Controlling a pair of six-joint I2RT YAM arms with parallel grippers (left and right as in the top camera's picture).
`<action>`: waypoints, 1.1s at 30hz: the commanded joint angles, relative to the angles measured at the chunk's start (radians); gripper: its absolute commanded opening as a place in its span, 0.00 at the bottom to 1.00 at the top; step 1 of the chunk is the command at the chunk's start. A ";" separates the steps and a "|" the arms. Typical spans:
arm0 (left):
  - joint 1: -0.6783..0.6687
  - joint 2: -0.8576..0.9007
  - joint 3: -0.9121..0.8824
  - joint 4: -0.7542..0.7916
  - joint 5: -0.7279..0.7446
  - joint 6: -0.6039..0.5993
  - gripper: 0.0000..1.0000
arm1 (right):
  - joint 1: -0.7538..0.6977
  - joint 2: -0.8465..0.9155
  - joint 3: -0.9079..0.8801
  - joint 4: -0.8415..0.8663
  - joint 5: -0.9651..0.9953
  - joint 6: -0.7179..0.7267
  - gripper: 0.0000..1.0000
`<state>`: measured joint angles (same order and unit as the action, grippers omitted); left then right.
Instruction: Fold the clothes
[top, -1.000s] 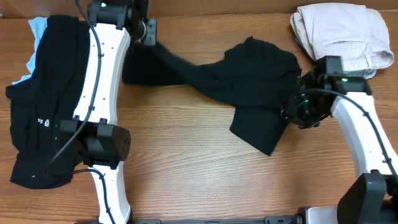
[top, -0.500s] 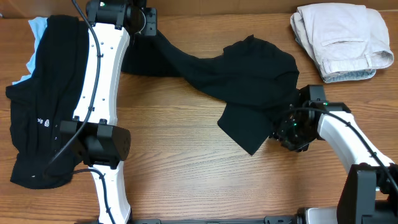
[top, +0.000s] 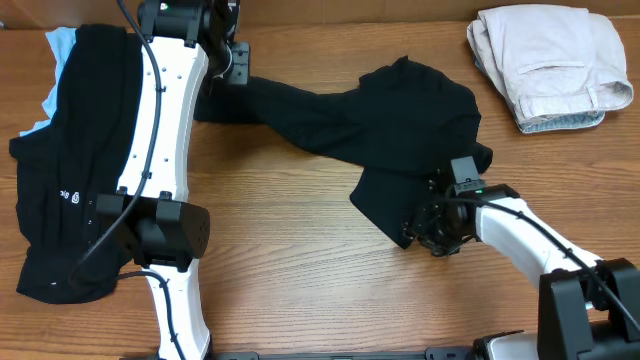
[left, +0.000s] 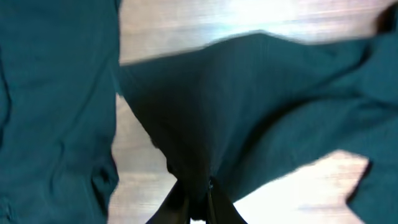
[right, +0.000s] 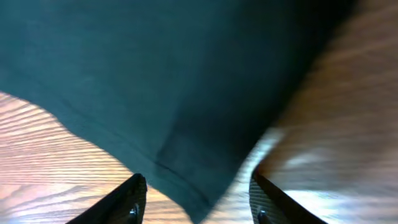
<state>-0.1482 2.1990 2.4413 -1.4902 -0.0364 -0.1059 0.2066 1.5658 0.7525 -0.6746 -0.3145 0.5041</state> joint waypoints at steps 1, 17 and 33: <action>0.003 -0.012 0.013 -0.076 0.063 -0.014 0.09 | 0.040 -0.013 -0.014 0.039 -0.001 0.029 0.59; -0.007 -0.013 -0.223 -0.160 0.064 -0.014 0.10 | 0.046 -0.010 -0.014 0.039 0.029 0.032 0.61; 0.013 -0.018 -0.465 0.361 0.026 -0.086 1.00 | 0.045 -0.010 -0.014 0.043 0.052 0.032 0.63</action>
<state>-0.1482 2.2032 1.8915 -1.0458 0.0029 -0.1383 0.2497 1.5635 0.7506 -0.6365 -0.2993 0.5312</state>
